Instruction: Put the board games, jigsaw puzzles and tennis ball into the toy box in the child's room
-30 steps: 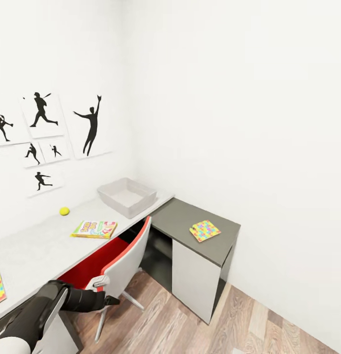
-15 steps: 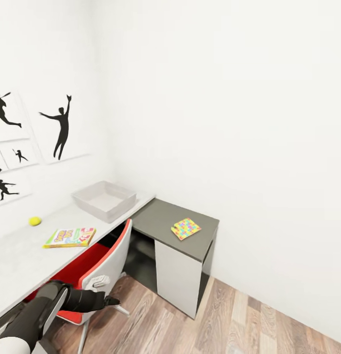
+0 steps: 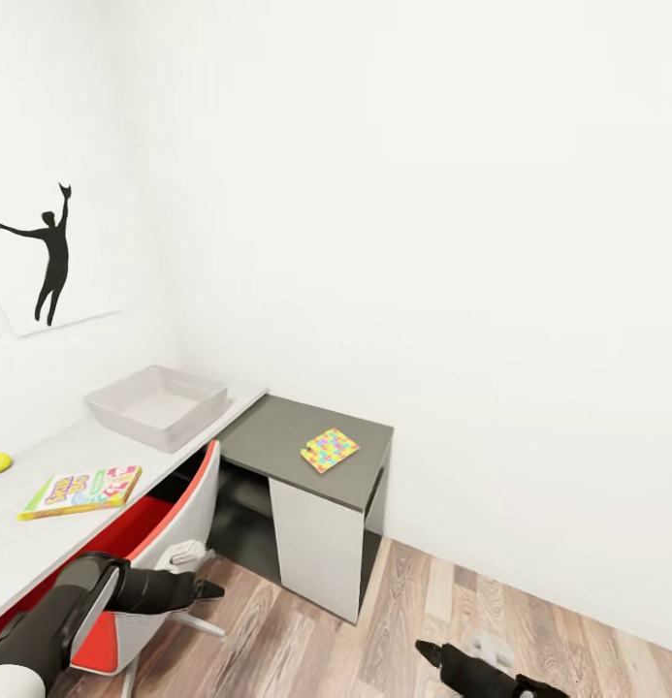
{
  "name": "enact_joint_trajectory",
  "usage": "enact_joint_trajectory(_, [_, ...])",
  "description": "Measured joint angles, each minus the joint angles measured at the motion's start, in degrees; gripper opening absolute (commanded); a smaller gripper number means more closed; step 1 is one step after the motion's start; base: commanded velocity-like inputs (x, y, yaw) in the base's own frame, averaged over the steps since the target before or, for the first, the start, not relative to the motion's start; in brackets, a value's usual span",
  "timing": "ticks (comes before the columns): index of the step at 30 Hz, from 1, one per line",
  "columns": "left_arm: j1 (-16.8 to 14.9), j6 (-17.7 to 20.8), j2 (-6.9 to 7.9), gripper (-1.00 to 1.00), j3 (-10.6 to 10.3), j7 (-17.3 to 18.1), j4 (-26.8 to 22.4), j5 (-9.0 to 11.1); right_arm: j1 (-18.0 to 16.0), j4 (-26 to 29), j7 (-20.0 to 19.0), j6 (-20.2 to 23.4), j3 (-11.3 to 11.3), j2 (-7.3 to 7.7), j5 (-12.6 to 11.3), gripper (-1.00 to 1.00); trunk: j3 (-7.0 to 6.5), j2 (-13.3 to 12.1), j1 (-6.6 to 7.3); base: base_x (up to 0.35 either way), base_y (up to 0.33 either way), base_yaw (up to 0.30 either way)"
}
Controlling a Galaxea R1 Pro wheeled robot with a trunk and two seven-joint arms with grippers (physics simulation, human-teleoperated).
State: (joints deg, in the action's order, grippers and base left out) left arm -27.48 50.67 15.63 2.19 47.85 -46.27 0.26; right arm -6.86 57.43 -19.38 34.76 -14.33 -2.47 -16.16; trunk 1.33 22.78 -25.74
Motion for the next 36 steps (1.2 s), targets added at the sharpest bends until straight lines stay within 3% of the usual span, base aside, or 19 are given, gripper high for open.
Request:
enact_joint_trajectory(1, [0.0,0.0,0.00,1.00,0.4,0.0,0.0,0.0,0.0,1.5,-0.7,2.1,-1.6,0.17,0.0,1.00,0.00,0.0,0.00,0.000,0.000,-0.280])
enact_joint_trajectory(2, [0.0,0.0,0.01,1.00,1.3,0.0,0.0,0.0,-0.2,3.6,-1.7,5.0,-4.6,0.51,-0.2,1.00,0.00,0.0,0.00,0.000,0.000,-0.280])
enact_joint_trajectory(6, [0.0,0.1,0.07,1.00,2.7,0.0,0.0,0.1,-1.4,6.6,-4.4,8.8,-10.4,1.55,-0.7,1.00,0.00,0.0,0.00,0.000,0.000,-0.280])
enact_joint_trajectory(10, [0.0,0.3,0.16,1.00,3.4,0.9,0.0,0.1,-2.4,7.6,-7.9,10.2,-12.9,2.69,-0.9,1.00,0.01,0.0,0.00,0.000,0.000,-0.281])
enact_joint_trajectory(16, [0.0,0.3,0.38,1.00,3.7,6.5,0.0,0.0,-3.1,8.7,-13.3,11.1,-13.8,4.20,-1.0,1.00,0.01,0.0,0.00,0.000,0.000,-0.280])
enact_joint_trajectory(25, [0.0,-0.2,5.31,1.00,4.6,16.3,0.0,-0.1,-3.3,10.0,-16.5,11.3,-14.0,4.66,-1.0,1.00,0.01,0.0,0.00,0.000,0.000,-0.280])
enact_joint_trajectory(36, [0.0,-0.4,6.37,1.00,8.3,19.0,0.0,-0.3,-3.4,9.9,-16.7,11.2,-14.2,4.94,-1.0,1.00,0.01,0.0,-0.02,-0.051,0.048,-0.281])
